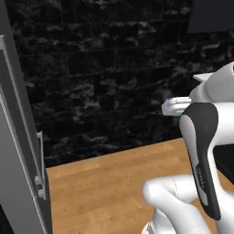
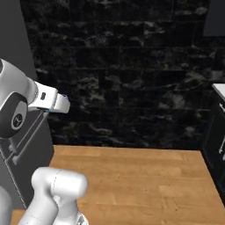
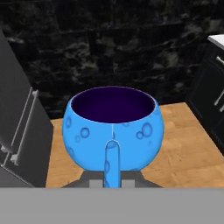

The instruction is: Gather all objects into one cabinet and sort the glasses and bowls to opposite sides.

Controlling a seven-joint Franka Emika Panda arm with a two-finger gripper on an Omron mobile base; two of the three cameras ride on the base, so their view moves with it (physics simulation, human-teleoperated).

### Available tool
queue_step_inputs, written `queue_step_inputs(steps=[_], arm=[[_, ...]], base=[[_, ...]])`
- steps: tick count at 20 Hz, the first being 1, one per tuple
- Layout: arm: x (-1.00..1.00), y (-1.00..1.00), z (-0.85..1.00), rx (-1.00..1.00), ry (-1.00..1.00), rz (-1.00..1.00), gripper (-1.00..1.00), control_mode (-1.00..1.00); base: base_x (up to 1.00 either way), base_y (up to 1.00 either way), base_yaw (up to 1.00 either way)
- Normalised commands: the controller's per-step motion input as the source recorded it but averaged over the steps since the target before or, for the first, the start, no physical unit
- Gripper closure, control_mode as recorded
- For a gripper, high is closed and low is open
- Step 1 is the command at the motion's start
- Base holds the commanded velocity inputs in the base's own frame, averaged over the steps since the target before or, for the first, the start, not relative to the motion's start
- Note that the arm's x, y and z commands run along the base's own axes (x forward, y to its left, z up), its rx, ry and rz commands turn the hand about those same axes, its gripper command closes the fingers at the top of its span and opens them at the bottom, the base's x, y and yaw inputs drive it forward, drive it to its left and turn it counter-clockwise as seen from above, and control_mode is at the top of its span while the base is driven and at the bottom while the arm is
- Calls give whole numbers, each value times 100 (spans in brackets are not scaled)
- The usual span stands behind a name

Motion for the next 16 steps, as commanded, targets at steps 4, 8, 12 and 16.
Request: queue_step_inputs(steps=[4, 8, 12, 16], arm=[[0, 0, 0, 0, 0, 0, 100, 100], [0, 0, 0, 0, 0, 0, 100, 100], [0, 0, 0, 0, 0, 0, 100, 100], [0, 0, 0, 0, 0, 0, 100, 100]], base=[[100, 0, -14], [100, 0, -15], [100, 0, -15], [100, 0, -13]])
